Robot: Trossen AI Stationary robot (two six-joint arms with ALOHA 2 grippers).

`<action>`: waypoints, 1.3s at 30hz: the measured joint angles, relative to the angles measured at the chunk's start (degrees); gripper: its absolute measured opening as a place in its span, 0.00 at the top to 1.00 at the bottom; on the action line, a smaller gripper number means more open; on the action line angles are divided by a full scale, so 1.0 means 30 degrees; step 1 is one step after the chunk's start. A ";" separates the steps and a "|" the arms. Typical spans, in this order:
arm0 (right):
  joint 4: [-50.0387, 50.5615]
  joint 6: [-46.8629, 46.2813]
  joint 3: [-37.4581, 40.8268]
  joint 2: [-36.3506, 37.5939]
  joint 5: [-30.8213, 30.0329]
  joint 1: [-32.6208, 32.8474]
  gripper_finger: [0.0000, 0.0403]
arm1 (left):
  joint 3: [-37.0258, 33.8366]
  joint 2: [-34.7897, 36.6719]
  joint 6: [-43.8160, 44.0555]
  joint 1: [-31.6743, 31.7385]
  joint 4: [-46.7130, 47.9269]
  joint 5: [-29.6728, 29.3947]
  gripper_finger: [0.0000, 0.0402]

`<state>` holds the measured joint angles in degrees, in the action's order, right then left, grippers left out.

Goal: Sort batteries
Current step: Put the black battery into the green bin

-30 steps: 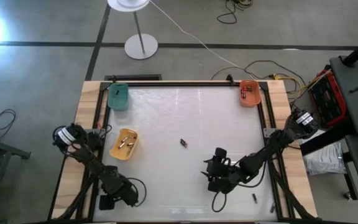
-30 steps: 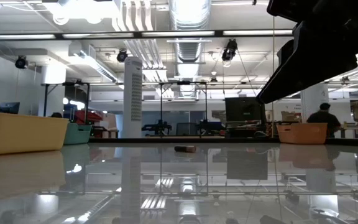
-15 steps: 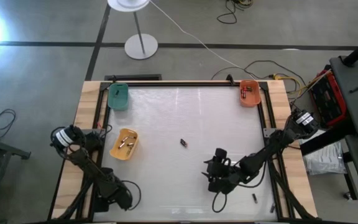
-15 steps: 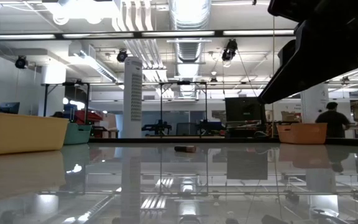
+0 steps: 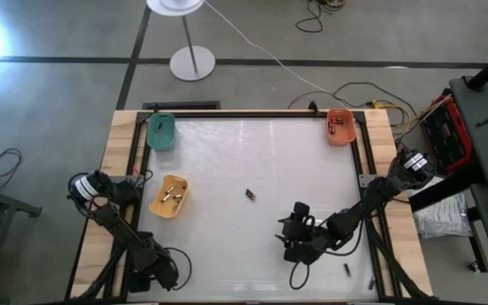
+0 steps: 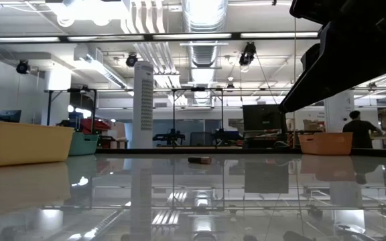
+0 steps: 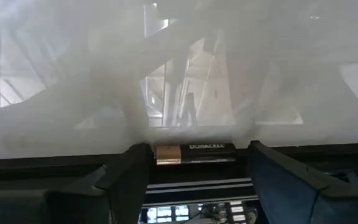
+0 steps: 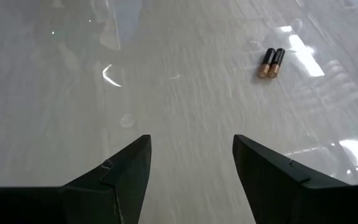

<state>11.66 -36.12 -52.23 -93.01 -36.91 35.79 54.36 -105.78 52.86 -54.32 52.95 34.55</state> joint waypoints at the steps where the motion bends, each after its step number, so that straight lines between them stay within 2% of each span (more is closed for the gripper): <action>1: 0.0009 0.0000 0.0000 0.0000 0.0000 0.0000 0.46 | -0.0121 0.0010 0.0168 -0.0044 0.0013 0.0114 0.38; 7: 0.0021 -0.0023 0.0022 -0.0029 -0.0007 0.0109 0.46 | -0.0827 0.0109 0.0674 -0.0418 -0.0656 0.0900 0.38; 15: 0.0016 -0.0094 0.0176 -0.0029 -0.0004 0.0160 0.46 | -0.0865 0.0109 0.1119 -0.0775 -0.0924 0.0341 0.38; 25: 0.0014 -0.0153 0.0306 -0.0029 -0.0007 0.0160 0.46 | -0.0755 0.0065 0.2004 -0.0923 -0.0457 -0.0793 0.32; 39: 0.0014 -0.0116 0.0306 -0.0029 -0.0007 0.0158 0.46 | -0.0675 0.0117 0.1165 -0.1844 0.0549 -0.1887 0.57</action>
<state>11.70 -36.47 -51.31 -93.10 -36.93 36.27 52.34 -105.43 56.35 -59.86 54.60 28.89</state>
